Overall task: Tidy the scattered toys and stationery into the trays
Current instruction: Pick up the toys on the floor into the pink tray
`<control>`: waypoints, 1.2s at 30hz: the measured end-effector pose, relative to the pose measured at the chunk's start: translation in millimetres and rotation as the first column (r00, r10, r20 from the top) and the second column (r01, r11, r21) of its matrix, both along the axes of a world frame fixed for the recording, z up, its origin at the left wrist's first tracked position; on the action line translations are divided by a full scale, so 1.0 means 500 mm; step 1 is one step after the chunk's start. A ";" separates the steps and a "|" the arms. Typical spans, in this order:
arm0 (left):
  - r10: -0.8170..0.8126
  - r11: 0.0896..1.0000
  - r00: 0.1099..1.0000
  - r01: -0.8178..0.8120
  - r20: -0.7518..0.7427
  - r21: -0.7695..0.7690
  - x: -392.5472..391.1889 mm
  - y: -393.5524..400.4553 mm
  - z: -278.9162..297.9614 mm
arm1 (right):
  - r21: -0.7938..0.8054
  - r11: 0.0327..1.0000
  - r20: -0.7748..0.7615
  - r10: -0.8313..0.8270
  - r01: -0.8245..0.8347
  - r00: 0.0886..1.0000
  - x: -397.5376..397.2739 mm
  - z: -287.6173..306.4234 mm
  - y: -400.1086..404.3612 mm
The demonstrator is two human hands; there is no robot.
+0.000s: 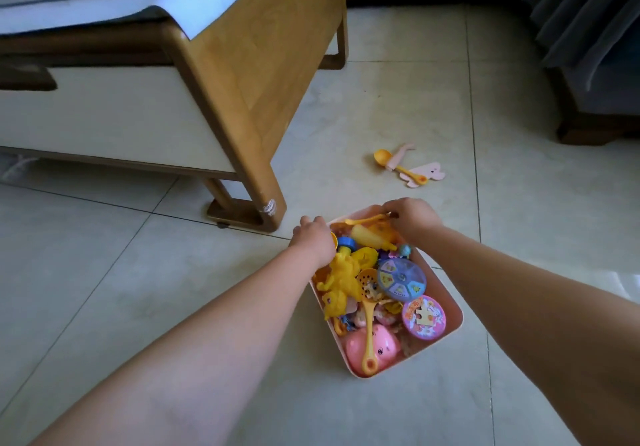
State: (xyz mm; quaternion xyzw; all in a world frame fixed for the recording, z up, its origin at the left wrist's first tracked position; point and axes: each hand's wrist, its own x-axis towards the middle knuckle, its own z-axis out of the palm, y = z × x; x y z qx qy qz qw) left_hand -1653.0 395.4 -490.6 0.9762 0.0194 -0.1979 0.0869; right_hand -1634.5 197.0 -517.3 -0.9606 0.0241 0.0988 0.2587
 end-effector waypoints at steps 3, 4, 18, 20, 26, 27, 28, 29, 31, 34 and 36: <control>0.115 0.989 0.993 -0.111 0.032 -0.101 0.002 -0.009 0.005 | 0.054 0.998 0.016 -0.029 0.028 0.999 0.000 0.003 0.008; 0.150 0.981 0.988 -0.145 0.026 -0.129 0.002 -0.013 0.005 | 0.048 0.998 0.036 -0.037 0.035 0.999 0.001 0.006 0.006; 0.036 0.985 0.999 -0.029 0.037 -0.173 0.052 -0.048 -0.048 | -0.343 0.923 -0.147 -0.234 0.172 0.961 0.013 -0.023 0.003; -0.038 0.987 0.995 0.052 0.092 -0.155 0.067 -0.053 -0.050 | -0.348 0.909 -0.129 -0.291 0.231 0.948 0.031 -0.024 -0.006; -0.078 0.987 0.995 0.086 0.064 -0.132 0.127 -0.081 -0.042 | -0.206 0.939 -0.125 -0.303 0.275 0.945 0.102 -0.027 -0.058; -0.077 0.989 0.996 0.082 0.048 -0.123 0.133 -0.082 -0.039 | -0.155 0.935 -0.117 -0.337 0.318 0.934 0.116 -0.027 -0.069; -0.072 0.991 0.997 0.075 0.031 -0.108 0.141 -0.085 -0.037 | -0.116 0.926 -0.103 -0.370 0.358 0.923 0.138 -0.031 -0.082; -0.074 0.993 0.997 0.075 0.012 -0.095 0.145 -0.089 -0.034 | -0.086 0.917 -0.082 -0.395 0.389 0.915 0.156 -0.036 -0.095; -0.093 0.995 0.996 0.093 -0.001 -0.047 0.150 -0.102 -0.024 | -0.038 0.914 -0.042 -0.405 0.404 0.913 0.187 -0.046 -0.115; -0.133 0.991 0.991 0.133 0.013 -0.001 0.152 -0.126 -0.005 | -0.031 0.947 0.017 -0.320 0.321 0.947 0.233 -0.055 -0.118; -0.126 0.992 0.992 0.126 0.016 -0.012 0.157 -0.147 0.008 | -0.090 0.981 0.057 -0.165 0.170 0.985 0.271 -0.057 -0.107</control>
